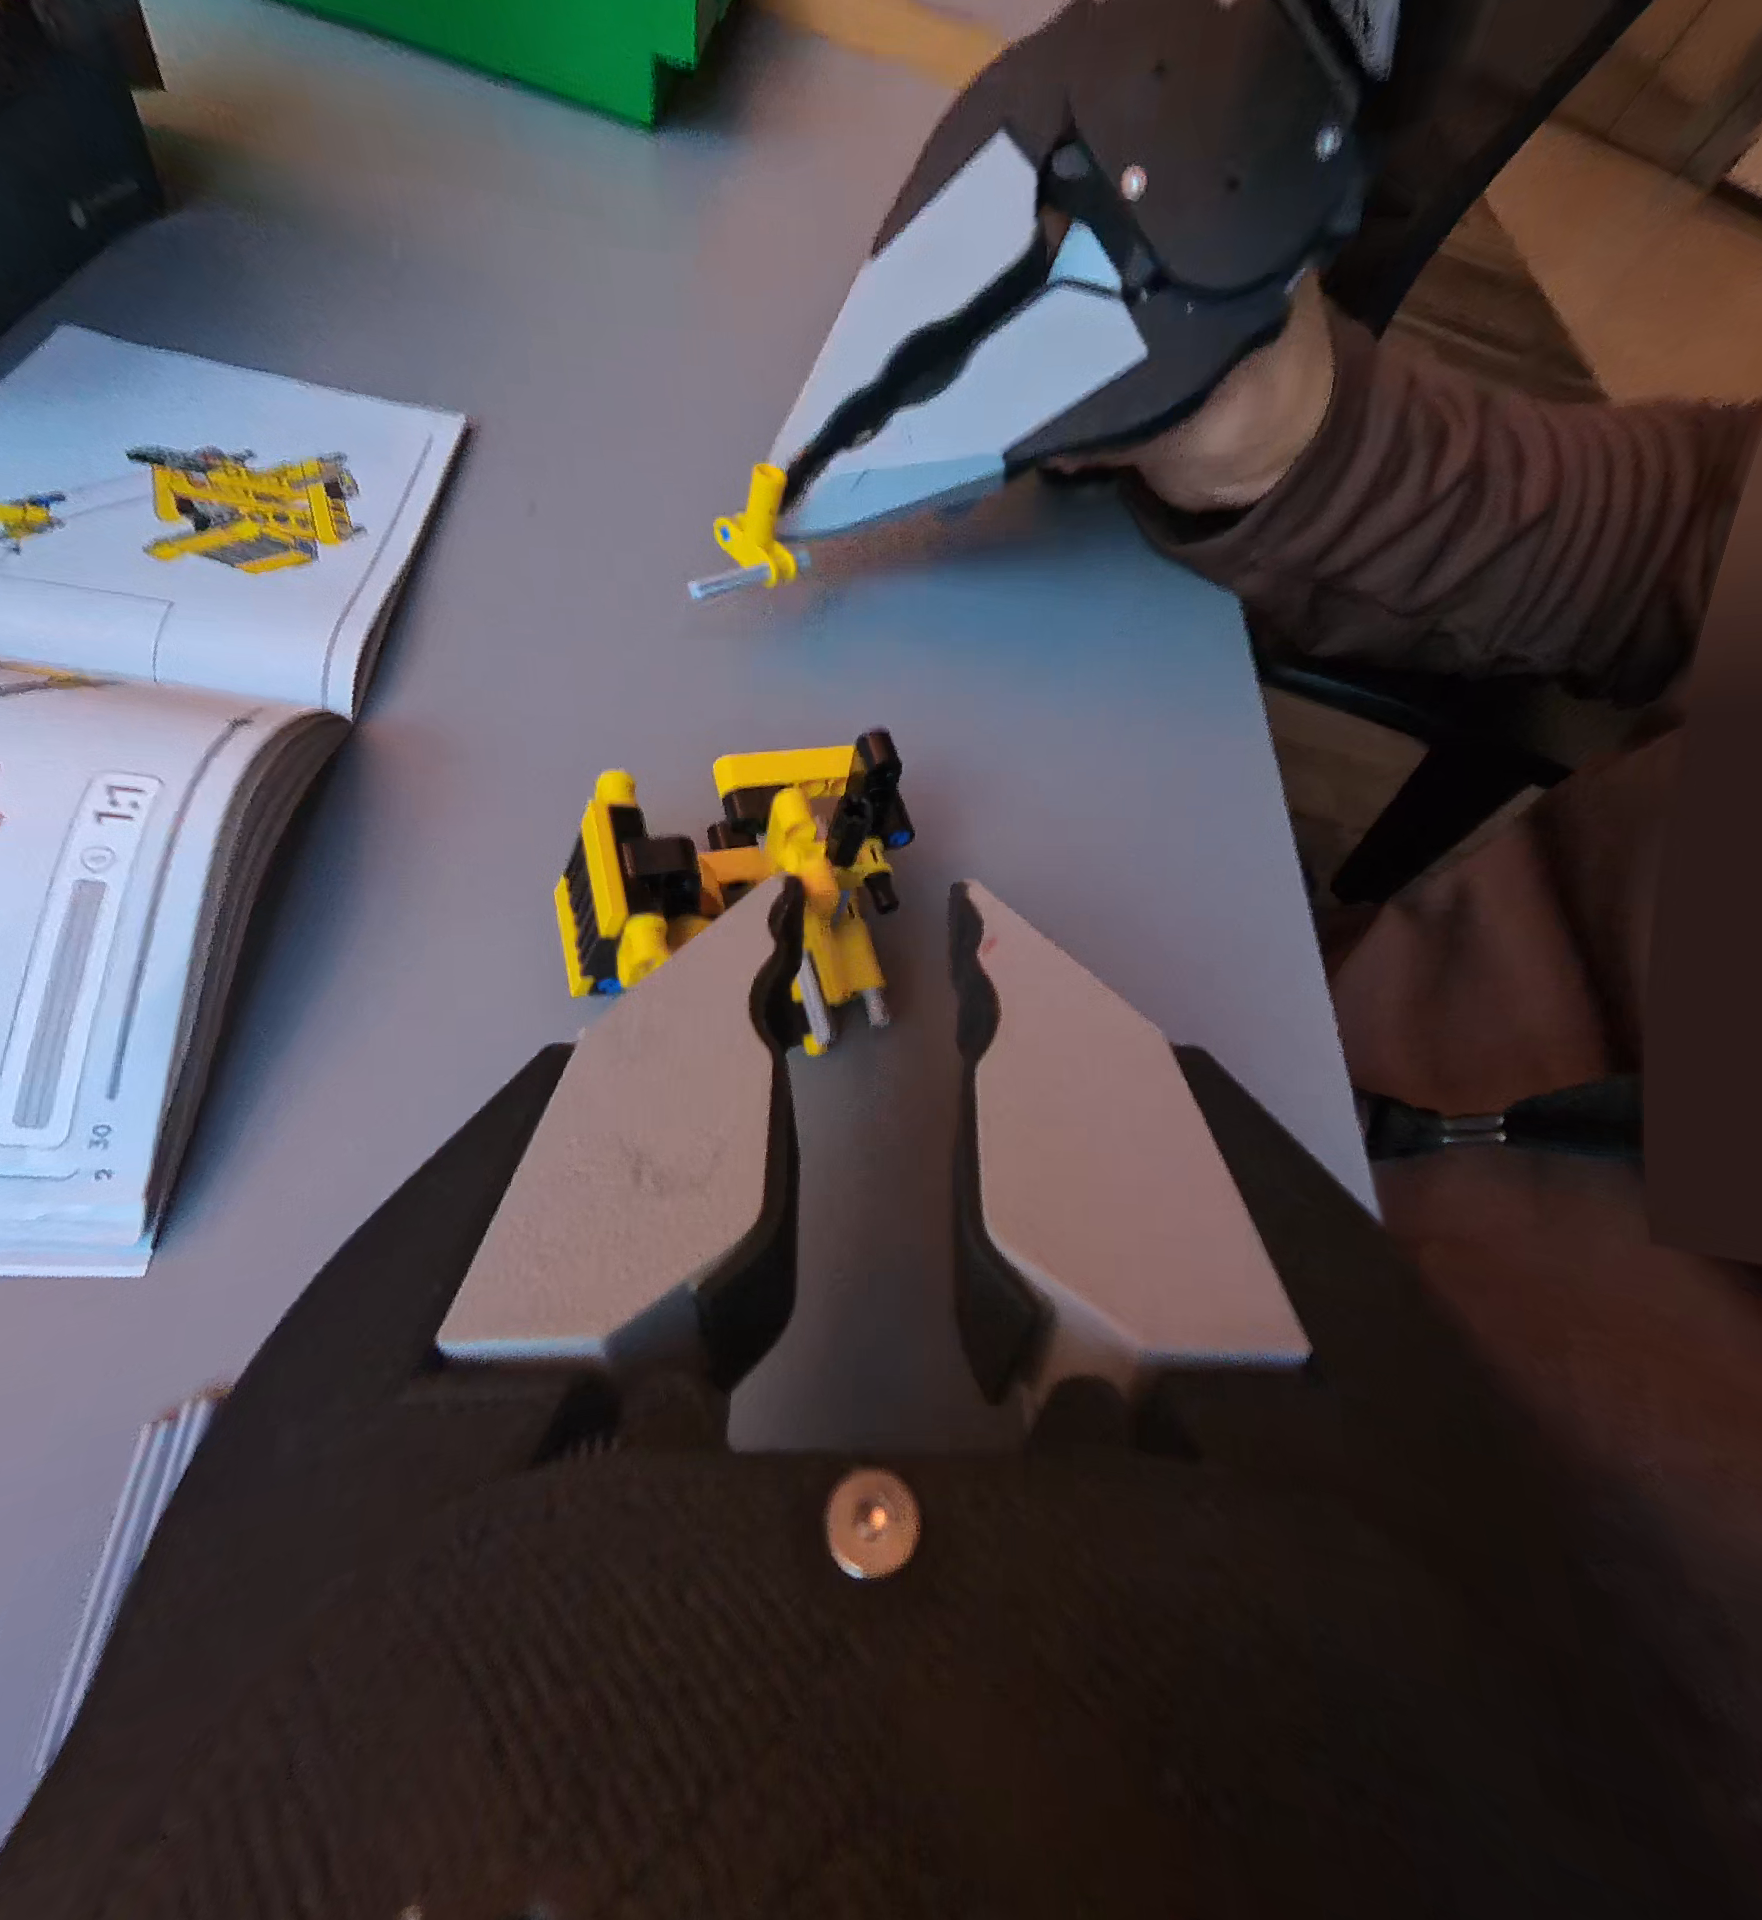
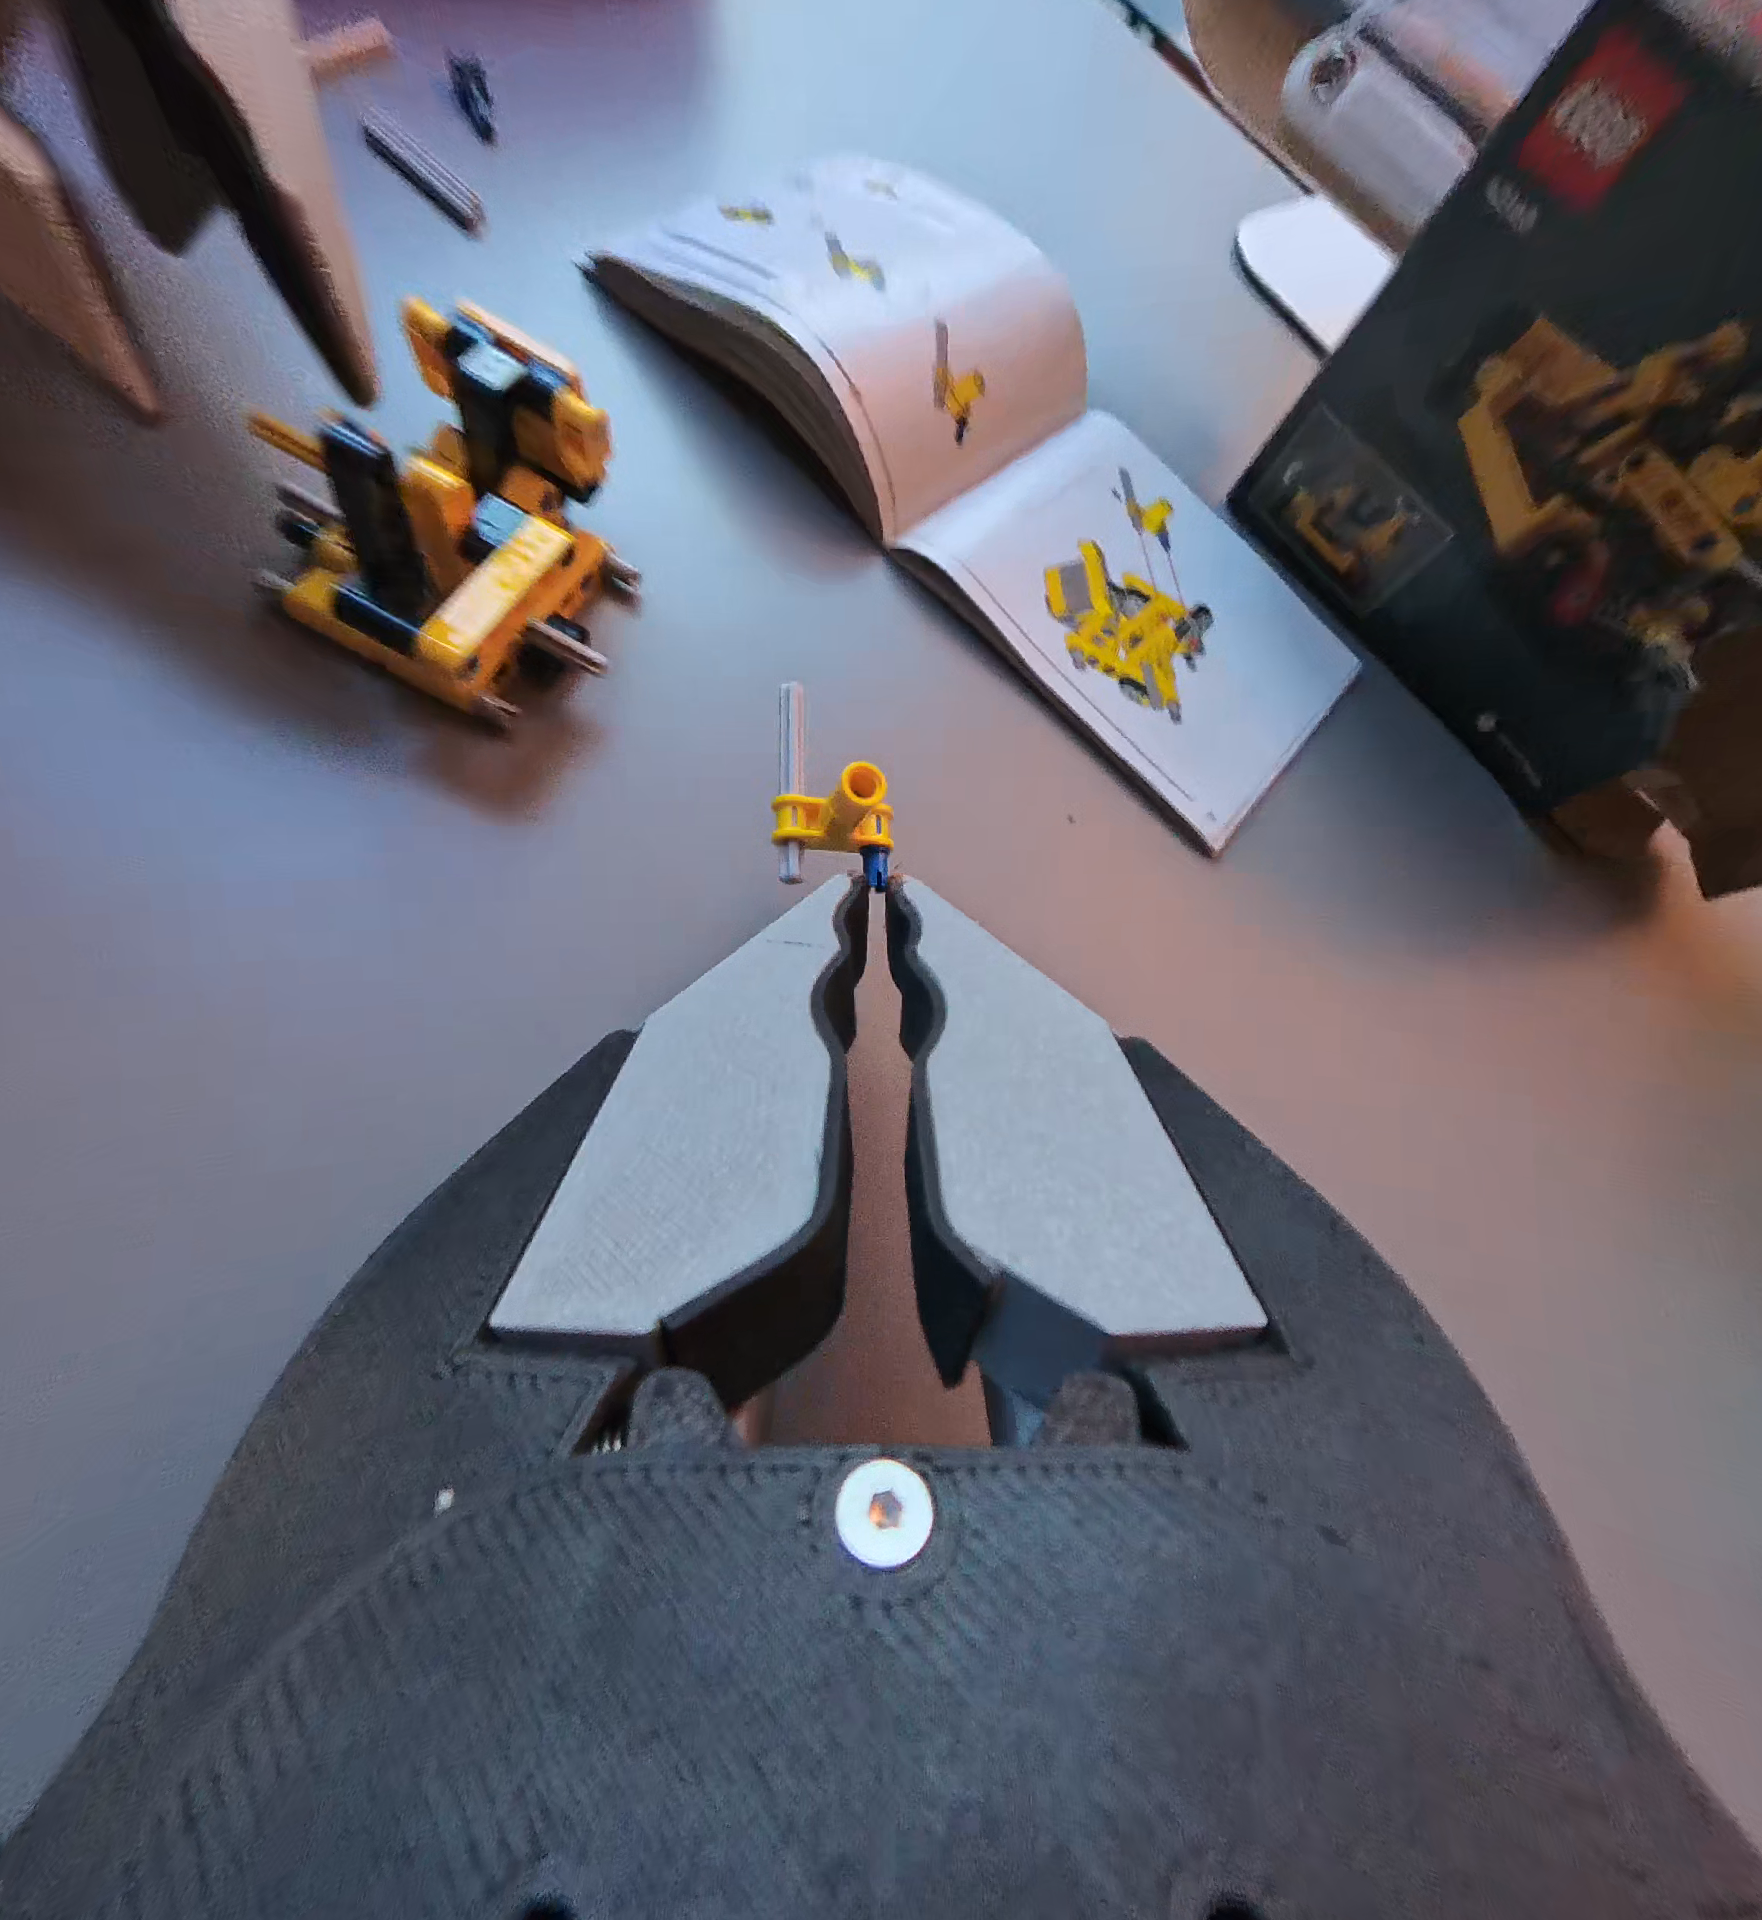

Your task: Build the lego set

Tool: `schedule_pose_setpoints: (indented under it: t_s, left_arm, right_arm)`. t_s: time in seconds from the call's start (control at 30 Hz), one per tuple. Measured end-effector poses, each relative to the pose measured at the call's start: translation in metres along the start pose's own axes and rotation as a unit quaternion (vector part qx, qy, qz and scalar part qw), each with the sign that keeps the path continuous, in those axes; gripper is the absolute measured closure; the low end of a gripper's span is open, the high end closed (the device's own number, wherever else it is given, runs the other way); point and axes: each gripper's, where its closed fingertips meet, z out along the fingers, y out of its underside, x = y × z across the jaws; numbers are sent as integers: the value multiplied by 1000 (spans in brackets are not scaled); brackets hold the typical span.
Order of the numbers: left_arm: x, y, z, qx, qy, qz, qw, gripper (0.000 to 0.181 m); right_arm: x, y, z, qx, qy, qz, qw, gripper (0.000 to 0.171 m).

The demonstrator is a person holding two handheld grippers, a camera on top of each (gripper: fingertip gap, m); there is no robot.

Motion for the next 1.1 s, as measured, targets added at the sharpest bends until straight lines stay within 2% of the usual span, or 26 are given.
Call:
schedule_pose_setpoints:
  t_s: [0.07,0.17,0.33,0.47,0.63,0.8,0.9,0.93,1.03,1.1]
  left_arm:
    - [-1,-14,-5,26,-7,5,1000,155]
    - [-2,-33,-10,41,-62,86,994,155]
    - [5,-34,2,9,-113,199,973,153]
    - [12,-40,4,14,-141,262,955,155]
    - [14,-37,10,-5,-165,309,937,168]
    - [12,-33,7,-3,-158,297,942,173]
    - [10,-34,4,10,-148,272,951,174]
    - [11,-36,3,21,-137,253,957,174]
    - [13,-45,-5,75,-87,180,977,174]
    - [15,-53,-13,115,-50,137,983,174]
  right_arm:
    - [-11,-10,-4,14,-34,5,999,171]
    - [-26,-26,-6,30,-102,56,993,171]
    - [-52,-59,-14,48,-242,143,958,171]
    - [-66,-63,-12,23,-280,145,949,171]
    - [-78,-67,-10,11,-311,152,938,171]
    - [-82,-68,-9,11,-334,168,928,171]
    - [-81,-71,-9,24,-327,153,932,171]
    - [-80,-73,-10,34,-322,144,935,171]
    - [-76,-86,-22,90,-298,107,944,157]
    - [-70,-92,-31,124,-249,57,959,159]
